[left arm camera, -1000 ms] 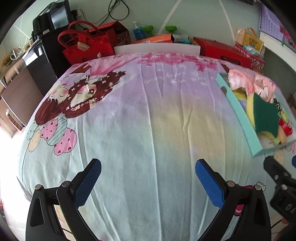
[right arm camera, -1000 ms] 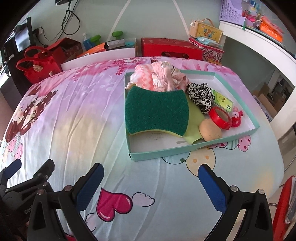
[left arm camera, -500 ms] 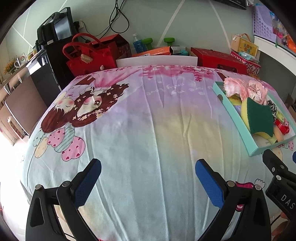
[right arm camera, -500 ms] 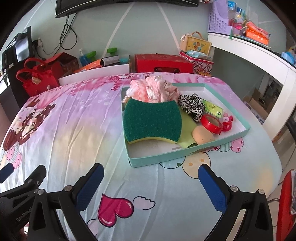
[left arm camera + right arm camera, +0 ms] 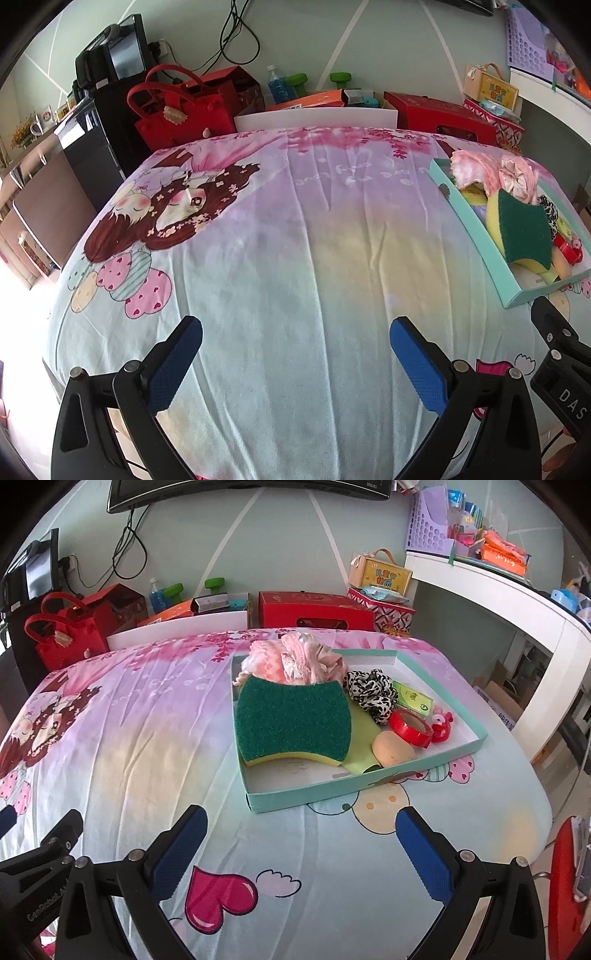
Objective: Organize soft objects
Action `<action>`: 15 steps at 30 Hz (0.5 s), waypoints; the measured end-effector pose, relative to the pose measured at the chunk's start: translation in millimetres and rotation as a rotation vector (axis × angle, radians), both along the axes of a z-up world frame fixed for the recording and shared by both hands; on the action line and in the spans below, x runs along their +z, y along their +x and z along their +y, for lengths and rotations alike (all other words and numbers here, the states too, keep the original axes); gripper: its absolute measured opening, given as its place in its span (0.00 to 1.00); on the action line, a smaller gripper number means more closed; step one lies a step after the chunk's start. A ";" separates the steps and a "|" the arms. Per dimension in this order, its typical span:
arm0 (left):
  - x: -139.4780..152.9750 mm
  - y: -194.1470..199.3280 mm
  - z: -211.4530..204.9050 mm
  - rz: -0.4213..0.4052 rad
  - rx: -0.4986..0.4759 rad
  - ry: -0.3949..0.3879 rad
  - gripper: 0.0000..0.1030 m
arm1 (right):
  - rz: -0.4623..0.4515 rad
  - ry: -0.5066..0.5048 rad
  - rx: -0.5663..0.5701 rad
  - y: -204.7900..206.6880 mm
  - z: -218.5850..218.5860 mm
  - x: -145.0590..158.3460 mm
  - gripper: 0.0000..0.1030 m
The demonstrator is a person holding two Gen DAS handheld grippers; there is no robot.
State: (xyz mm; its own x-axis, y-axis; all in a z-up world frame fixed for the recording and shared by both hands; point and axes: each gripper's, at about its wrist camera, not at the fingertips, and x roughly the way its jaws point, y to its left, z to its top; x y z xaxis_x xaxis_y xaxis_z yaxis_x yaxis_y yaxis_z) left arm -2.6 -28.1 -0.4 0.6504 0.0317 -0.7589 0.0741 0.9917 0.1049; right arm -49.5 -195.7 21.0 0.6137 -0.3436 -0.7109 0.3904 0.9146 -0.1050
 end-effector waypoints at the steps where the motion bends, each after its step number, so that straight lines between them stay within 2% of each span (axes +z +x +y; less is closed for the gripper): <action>1: 0.8 -1.3 -1.3 -0.008 -0.002 0.007 0.98 | 0.000 -0.005 -0.001 -0.1 0.5 0.2 1.00; 10: 6.1 -6.1 -6.8 -0.045 -0.040 0.026 0.98 | 0.001 -0.061 0.011 1.2 8.6 2.4 1.00; 15: 5.8 -5.6 -4.4 -0.048 -0.020 0.025 0.98 | -0.023 -0.037 0.013 -3.3 5.0 3.9 1.00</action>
State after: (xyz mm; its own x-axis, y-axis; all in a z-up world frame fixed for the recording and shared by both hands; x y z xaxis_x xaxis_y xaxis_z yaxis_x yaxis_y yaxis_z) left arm -8.2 -32.5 5.4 0.6867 0.0373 -0.7260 0.0879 0.9871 0.1339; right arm -52.8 -190.7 24.9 0.6343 -0.3613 -0.6835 0.3815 0.9152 -0.1298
